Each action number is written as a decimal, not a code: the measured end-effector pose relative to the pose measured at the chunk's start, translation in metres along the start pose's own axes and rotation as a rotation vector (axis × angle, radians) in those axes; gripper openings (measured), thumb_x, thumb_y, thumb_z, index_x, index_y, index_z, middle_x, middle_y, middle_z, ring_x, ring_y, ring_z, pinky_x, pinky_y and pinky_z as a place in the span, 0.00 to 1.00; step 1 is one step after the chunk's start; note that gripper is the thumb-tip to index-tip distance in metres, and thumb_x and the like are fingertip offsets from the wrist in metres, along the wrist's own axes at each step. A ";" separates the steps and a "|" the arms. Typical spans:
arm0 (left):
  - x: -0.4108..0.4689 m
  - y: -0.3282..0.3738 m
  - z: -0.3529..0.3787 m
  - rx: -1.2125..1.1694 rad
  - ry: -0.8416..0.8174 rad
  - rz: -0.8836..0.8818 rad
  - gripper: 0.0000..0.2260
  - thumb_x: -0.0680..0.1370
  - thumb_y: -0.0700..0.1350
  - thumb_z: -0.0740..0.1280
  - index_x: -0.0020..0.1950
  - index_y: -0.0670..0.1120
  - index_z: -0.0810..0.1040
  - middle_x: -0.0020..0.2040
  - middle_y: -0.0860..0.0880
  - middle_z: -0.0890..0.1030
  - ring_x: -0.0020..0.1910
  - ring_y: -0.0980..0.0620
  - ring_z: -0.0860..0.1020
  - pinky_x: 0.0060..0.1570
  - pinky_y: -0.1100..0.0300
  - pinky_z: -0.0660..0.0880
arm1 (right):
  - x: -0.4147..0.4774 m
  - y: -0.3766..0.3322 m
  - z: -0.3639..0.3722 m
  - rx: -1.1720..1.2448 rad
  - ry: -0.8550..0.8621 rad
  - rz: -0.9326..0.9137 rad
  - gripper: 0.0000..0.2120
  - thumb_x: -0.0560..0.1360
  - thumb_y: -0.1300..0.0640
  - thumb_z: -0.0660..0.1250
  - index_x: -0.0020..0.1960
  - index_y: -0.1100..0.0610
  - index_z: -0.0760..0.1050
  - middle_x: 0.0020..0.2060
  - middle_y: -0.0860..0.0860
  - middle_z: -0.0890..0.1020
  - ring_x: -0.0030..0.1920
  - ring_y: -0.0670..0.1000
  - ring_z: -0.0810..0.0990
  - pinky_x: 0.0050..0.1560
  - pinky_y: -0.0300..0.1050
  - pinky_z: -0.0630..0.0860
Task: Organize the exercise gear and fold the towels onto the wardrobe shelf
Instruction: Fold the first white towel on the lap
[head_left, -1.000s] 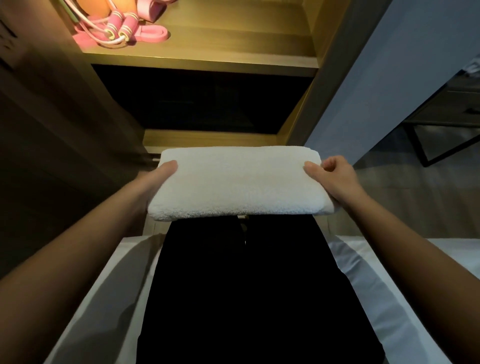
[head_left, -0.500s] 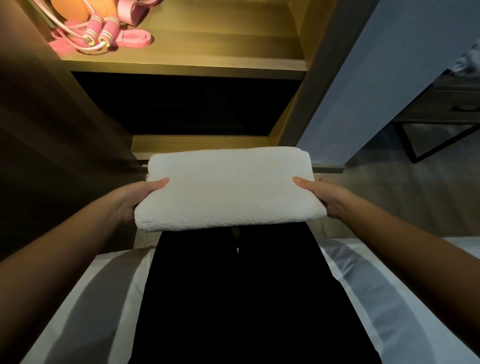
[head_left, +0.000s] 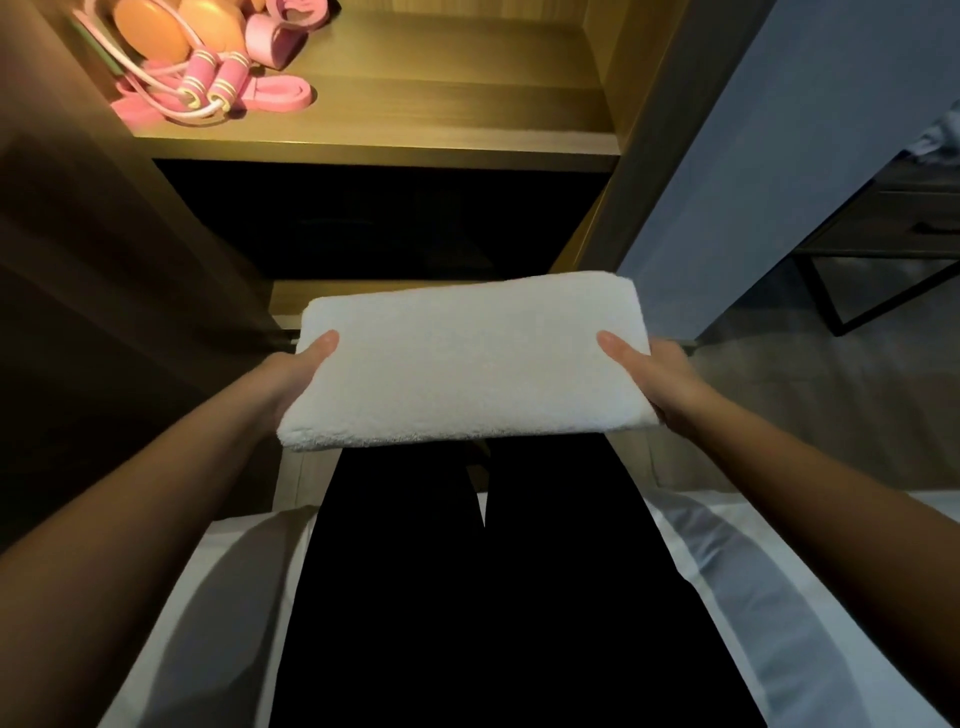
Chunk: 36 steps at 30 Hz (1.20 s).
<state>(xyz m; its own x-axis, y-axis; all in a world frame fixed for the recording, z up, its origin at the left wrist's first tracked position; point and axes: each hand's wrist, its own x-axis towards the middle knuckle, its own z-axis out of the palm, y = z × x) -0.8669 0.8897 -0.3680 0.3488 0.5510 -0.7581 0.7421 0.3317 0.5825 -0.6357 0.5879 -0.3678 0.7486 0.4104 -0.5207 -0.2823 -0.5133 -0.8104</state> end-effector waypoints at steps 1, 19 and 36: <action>0.001 0.000 -0.002 -0.010 -0.027 -0.017 0.24 0.80 0.59 0.61 0.60 0.38 0.72 0.47 0.44 0.78 0.42 0.46 0.77 0.41 0.54 0.73 | -0.003 -0.001 0.000 -0.037 0.003 -0.107 0.16 0.76 0.45 0.66 0.59 0.53 0.73 0.56 0.52 0.80 0.50 0.48 0.80 0.41 0.40 0.77; 0.075 0.218 -0.031 -0.085 0.258 0.539 0.27 0.80 0.61 0.60 0.66 0.39 0.73 0.63 0.42 0.78 0.58 0.42 0.77 0.60 0.52 0.71 | 0.127 -0.181 -0.013 0.001 0.123 -0.294 0.24 0.78 0.40 0.61 0.68 0.54 0.70 0.55 0.48 0.78 0.47 0.46 0.78 0.41 0.41 0.74; 0.199 0.341 -0.014 0.160 0.448 0.522 0.31 0.81 0.63 0.54 0.62 0.36 0.75 0.53 0.39 0.76 0.59 0.38 0.74 0.56 0.51 0.65 | 0.291 -0.260 0.005 -0.304 0.422 -0.110 0.32 0.81 0.37 0.49 0.72 0.60 0.62 0.67 0.61 0.69 0.65 0.63 0.70 0.58 0.53 0.68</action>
<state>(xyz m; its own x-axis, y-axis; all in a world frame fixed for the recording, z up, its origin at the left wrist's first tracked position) -0.5522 1.1226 -0.3160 0.4381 0.8812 -0.1778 0.6291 -0.1592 0.7608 -0.3471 0.8449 -0.3101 0.9580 0.1675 -0.2327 -0.0487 -0.7050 -0.7075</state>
